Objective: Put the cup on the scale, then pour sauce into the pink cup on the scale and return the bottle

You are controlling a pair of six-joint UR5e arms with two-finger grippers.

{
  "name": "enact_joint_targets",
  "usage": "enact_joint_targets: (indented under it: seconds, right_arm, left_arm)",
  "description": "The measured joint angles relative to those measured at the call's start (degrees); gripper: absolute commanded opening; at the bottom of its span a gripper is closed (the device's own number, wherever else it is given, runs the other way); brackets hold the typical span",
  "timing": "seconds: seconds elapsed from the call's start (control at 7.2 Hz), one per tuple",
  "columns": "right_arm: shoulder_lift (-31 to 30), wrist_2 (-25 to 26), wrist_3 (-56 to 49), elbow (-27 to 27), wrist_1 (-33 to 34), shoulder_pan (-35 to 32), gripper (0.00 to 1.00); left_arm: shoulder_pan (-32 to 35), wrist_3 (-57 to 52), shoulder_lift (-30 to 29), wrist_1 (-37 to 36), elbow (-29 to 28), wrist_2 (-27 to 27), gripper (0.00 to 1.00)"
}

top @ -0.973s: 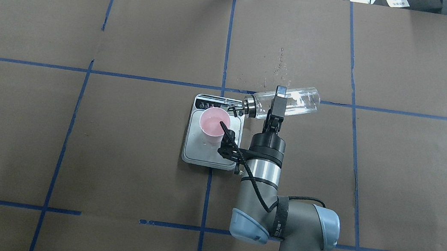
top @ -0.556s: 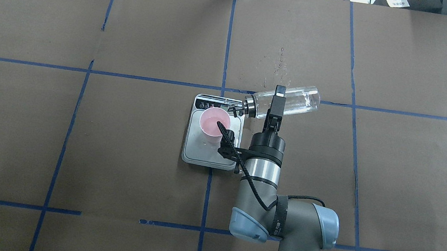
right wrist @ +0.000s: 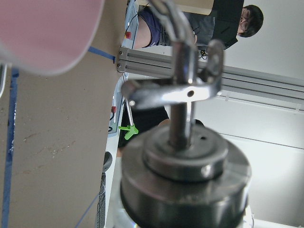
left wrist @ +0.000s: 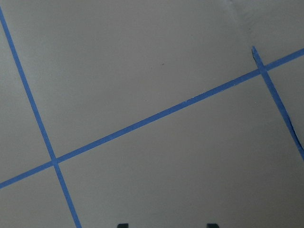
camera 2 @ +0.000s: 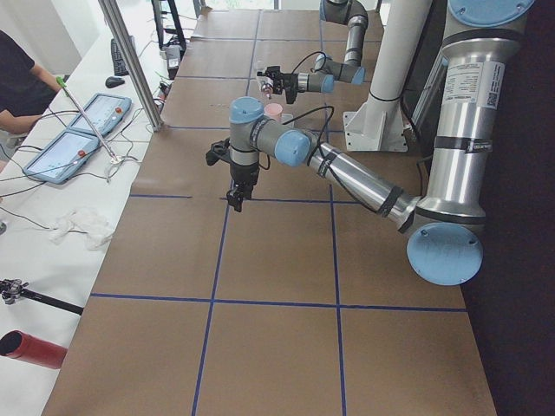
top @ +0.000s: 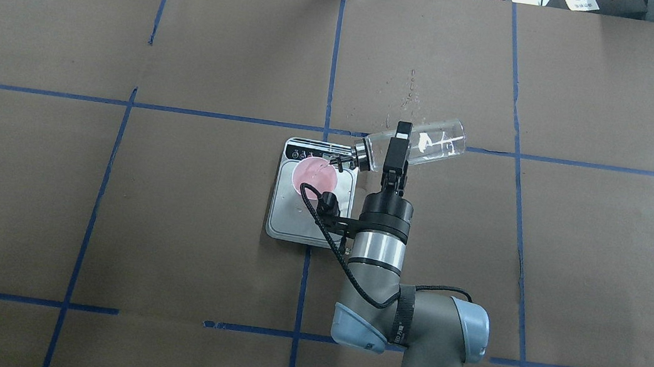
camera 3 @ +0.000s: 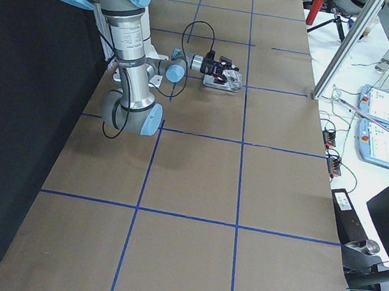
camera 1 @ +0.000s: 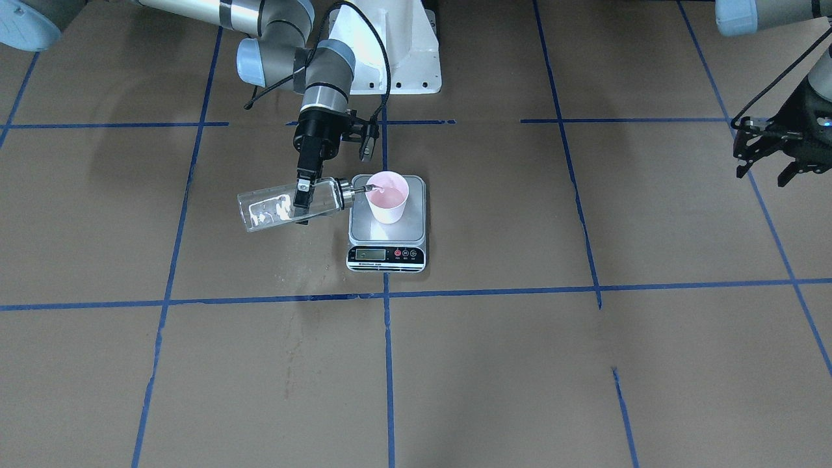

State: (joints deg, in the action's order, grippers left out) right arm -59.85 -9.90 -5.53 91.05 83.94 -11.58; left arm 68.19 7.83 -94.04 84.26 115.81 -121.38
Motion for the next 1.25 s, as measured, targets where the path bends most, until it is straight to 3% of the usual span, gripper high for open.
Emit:
enact_joint_targets:
  seconds: [1.25]
  right_arm:
    - [1.2,2.6,-4.0,0.3,-0.8,-0.1,0.00]
  left_arm:
    - [-0.1,0.1,1.1,0.0,1.1,-0.1,0.64]
